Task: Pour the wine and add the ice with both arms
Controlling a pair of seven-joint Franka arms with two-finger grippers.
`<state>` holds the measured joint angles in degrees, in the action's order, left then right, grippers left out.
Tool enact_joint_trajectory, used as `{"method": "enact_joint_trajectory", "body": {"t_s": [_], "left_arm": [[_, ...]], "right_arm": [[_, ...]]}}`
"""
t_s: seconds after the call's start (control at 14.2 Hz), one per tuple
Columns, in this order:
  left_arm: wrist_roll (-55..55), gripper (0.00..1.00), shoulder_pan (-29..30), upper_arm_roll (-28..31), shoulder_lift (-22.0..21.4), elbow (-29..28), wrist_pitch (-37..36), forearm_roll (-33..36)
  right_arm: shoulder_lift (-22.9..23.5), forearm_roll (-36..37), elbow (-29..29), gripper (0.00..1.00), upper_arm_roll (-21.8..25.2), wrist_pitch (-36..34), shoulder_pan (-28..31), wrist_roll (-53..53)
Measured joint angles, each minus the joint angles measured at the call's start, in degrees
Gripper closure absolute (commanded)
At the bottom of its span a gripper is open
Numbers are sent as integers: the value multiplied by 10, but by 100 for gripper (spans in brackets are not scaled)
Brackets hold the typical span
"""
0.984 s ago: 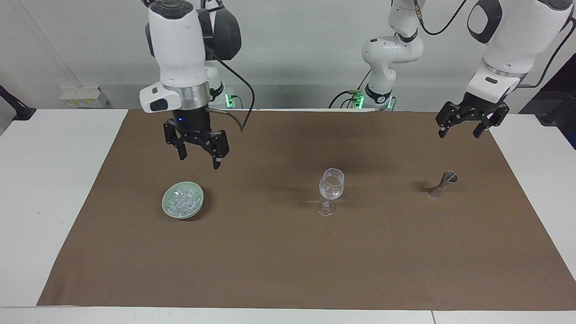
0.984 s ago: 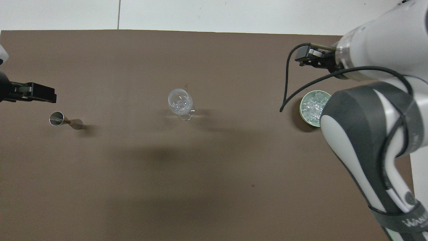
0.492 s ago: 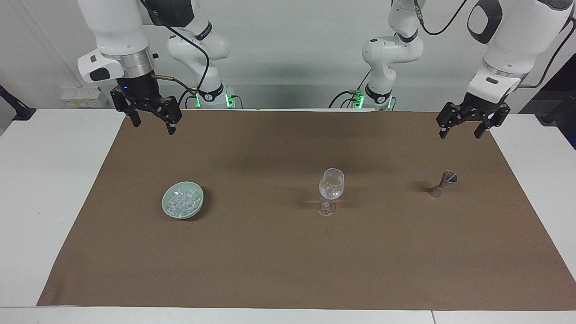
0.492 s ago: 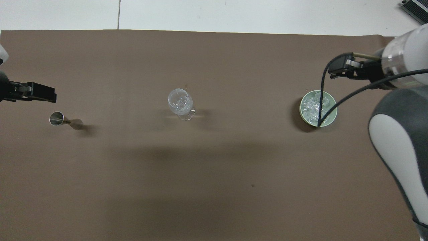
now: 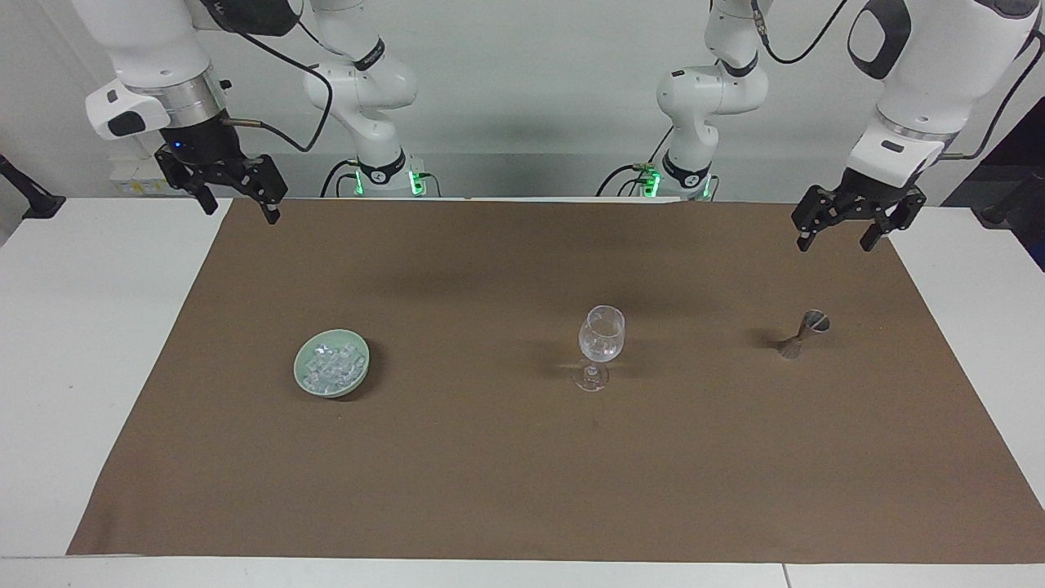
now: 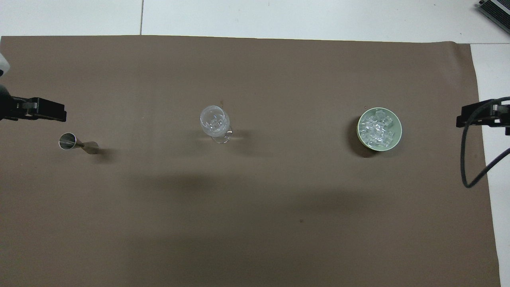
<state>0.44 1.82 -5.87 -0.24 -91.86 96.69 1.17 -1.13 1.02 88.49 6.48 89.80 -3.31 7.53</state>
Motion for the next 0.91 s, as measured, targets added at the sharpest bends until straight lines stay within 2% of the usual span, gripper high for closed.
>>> {"method": "enact_joint_trajectory", "body": {"t_s": [0.91], "left_arm": [[0, 0, 0, 0, 1, 0, 4, 1]], "right_arm": [[-18, -3, 29, 0, 6, 0, -1, -29]]}}
